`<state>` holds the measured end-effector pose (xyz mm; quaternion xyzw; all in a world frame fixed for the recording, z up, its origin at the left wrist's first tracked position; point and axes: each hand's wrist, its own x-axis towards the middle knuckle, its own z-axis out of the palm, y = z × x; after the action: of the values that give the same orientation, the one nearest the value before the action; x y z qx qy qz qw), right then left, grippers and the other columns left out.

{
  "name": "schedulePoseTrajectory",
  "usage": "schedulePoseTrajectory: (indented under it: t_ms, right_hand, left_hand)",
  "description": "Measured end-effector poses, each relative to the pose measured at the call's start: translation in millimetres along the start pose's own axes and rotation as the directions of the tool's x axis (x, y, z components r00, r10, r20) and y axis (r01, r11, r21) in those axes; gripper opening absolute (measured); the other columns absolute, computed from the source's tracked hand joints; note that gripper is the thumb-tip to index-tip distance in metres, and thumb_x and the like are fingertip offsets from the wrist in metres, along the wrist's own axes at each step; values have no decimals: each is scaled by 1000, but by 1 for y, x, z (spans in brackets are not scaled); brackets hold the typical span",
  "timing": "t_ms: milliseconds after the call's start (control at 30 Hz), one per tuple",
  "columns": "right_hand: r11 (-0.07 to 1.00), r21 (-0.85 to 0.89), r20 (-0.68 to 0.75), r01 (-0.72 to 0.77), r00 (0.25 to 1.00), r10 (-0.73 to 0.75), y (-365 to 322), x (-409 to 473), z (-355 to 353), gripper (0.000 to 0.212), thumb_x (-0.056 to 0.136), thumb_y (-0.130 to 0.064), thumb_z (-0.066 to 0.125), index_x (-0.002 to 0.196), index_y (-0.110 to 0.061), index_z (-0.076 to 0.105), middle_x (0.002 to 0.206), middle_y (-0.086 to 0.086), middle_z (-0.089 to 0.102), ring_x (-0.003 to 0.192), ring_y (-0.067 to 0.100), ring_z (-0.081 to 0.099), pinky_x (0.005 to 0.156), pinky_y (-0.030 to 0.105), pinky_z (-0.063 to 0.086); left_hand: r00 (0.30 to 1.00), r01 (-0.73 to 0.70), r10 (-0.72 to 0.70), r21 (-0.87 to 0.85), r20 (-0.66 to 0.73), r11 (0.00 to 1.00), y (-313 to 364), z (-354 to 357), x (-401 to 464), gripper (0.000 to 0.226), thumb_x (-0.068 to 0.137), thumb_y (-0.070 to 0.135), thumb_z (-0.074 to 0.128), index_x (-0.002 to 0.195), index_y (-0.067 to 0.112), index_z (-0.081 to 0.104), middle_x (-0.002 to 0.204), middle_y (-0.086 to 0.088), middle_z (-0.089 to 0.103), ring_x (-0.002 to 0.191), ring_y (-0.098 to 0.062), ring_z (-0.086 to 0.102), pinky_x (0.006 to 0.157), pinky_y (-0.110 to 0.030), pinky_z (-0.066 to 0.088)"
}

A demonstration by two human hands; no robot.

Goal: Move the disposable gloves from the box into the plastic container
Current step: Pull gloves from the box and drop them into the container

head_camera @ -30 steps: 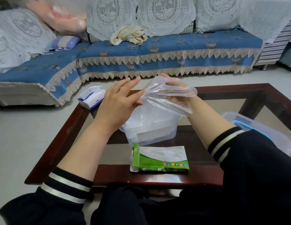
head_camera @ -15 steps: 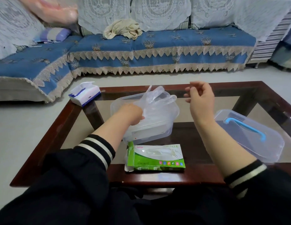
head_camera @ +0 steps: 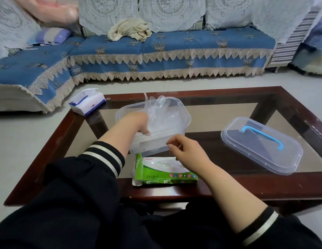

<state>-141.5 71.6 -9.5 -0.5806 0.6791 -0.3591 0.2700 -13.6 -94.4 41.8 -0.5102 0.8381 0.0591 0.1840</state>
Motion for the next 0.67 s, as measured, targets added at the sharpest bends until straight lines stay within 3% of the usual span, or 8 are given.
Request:
schedulePoseTrajectory:
  t_ms: [100, 167, 267, 367, 434, 501, 567, 667]
  right_hand:
    - [1000, 21, -7, 4, 1000, -3, -2, -2, 2, 7, 92, -27, 57, 94, -31, 62, 73, -10, 66, 68, 11, 60, 71, 38, 54]
    - [995, 81, -84, 62, 995, -55, -9, -2, -1, 7, 92, -26, 58, 93, -31, 63, 72, -11, 65, 66, 9, 60, 71, 39, 54]
    - [975, 125, -212, 184, 965, -156, -31, 18, -17, 9, 93, -23, 59, 97, -29, 64, 80, -17, 63, 69, 9, 59, 73, 38, 54]
    - [976, -97, -102, 194, 974, -204, -54, 72, -27, 27, 90, -21, 61, 117, -23, 62, 107, -11, 59, 90, 7, 57, 90, 34, 50]
    - [928, -343, 176, 144, 980, -86, -63, 105, -22, 58, 86, -22, 68, 139, -28, 45, 142, 4, 41, 115, 18, 52, 99, 35, 46]
    - [811, -576, 382, 97, 910, 162, -58, 125, -13, 76, 89, -24, 65, 151, -31, 22, 157, 11, 16, 132, 33, 39, 105, 42, 42]
    - [684, -723, 426, 97, 842, 331, -48, 136, -4, 71, 97, -26, 53, 154, -26, 10, 159, 10, 13, 140, 33, 27, 111, 44, 30]
    - [628, -778, 398, 17, 786, 473, -29, 158, 6, 67, 98, -29, 49, 154, -19, 13, 157, 8, 21, 141, 33, 26, 114, 44, 26]
  left_hand:
    - [995, 15, -15, -4, -102, 1000, 0, -15, -6, 29, 87, 32, 69, 98, 7, 58, 88, -2, 58, 84, -23, 57, 75, -32, 48]
    - [992, 19, -26, -51, -127, 998, -1, -14, -7, 30, 88, 26, 68, 110, 7, 62, 96, -4, 62, 87, -22, 58, 74, -31, 47]
    - [999, 25, -30, -116, -36, 993, -3, -3, -10, 47, 88, 17, 68, 132, 10, 51, 118, -9, 60, 92, -24, 61, 74, -29, 50]
    - [999, 38, -33, -212, 26, 977, -9, 5, -8, 76, 86, 8, 69, 149, 17, 28, 146, -13, 38, 98, -25, 56, 71, -29, 52]
    - [997, 56, -44, -222, 58, 974, -13, 9, -5, 84, 90, 13, 64, 154, 23, 11, 157, -12, 18, 110, -30, 51, 75, -33, 51]
    - [993, 82, -59, -227, 106, 971, -14, 12, -3, 74, 99, 27, 48, 153, 30, -2, 157, -12, 18, 109, -33, 49, 81, -39, 47]
    - [992, 67, -43, -217, 115, 974, -15, 16, 0, 70, 100, 26, 42, 153, 35, -4, 159, -10, 14, 112, -37, 48, 85, -43, 48]
    - [989, 78, -52, -197, 136, 977, -13, 21, 6, 61, 103, 35, 36, 154, 28, 5, 161, -9, 11, 136, -36, 35, 105, -45, 37]
